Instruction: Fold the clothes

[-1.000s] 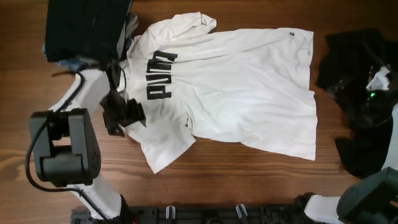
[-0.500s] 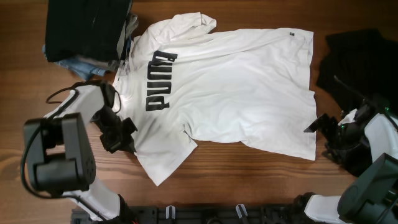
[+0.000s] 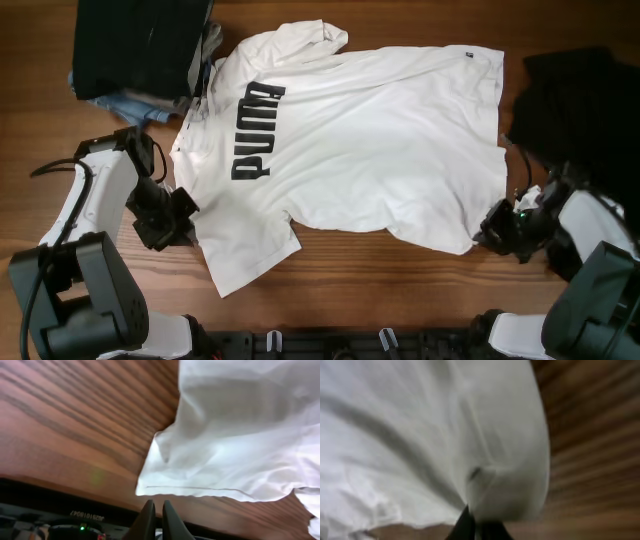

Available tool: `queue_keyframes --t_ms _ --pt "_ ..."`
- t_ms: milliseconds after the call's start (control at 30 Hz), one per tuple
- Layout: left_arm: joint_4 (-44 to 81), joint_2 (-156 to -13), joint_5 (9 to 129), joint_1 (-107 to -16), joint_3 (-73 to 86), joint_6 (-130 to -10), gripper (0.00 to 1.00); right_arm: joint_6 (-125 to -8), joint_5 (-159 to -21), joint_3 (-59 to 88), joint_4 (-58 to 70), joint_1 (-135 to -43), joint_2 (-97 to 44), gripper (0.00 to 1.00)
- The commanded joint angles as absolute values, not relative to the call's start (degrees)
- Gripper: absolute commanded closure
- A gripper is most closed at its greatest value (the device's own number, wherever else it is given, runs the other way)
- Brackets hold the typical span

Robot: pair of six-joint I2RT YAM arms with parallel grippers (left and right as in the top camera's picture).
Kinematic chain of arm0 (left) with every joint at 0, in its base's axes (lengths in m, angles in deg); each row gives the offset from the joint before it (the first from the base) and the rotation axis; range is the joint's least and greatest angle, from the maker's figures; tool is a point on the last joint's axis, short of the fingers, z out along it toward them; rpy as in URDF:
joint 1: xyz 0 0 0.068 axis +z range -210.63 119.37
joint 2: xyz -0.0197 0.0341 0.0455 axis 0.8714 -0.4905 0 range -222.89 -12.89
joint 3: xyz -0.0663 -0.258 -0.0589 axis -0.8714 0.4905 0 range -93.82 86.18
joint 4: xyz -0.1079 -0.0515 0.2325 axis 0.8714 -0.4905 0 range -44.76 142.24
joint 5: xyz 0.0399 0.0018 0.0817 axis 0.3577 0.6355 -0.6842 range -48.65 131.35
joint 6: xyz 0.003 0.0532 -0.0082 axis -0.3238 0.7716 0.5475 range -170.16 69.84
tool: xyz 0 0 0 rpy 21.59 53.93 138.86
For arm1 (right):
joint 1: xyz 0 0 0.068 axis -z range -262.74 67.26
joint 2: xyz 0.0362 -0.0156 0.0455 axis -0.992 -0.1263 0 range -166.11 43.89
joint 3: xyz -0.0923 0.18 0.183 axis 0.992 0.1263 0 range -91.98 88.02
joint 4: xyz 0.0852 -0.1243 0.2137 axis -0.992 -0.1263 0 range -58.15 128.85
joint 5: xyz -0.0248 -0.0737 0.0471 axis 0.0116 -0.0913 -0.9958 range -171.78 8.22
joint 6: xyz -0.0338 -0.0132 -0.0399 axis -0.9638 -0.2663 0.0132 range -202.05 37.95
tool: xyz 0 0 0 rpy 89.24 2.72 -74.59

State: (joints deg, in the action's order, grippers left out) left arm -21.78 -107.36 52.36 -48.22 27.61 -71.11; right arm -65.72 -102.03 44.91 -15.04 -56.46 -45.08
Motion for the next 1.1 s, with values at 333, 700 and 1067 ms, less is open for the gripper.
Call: queue_keyframes --t_ms 333,700,1067 --pt "-19.25 -106.36 55.39 -48.14 27.81 -69.91 0.32 -61.06 -77.31 27.33 -30.36 -56.81 -45.54 0.25" --pt "1.36 -106.44 53.01 -48.14 34.39 -70.13 0.45 -70.00 -98.77 27.33 -20.02 -56.81 -45.52 0.20" --pt "-7.86 -106.62 59.50 -39.90 34.56 -63.09 0.89 -70.02 -98.53 27.33 -18.10 -56.81 -45.54 0.21"
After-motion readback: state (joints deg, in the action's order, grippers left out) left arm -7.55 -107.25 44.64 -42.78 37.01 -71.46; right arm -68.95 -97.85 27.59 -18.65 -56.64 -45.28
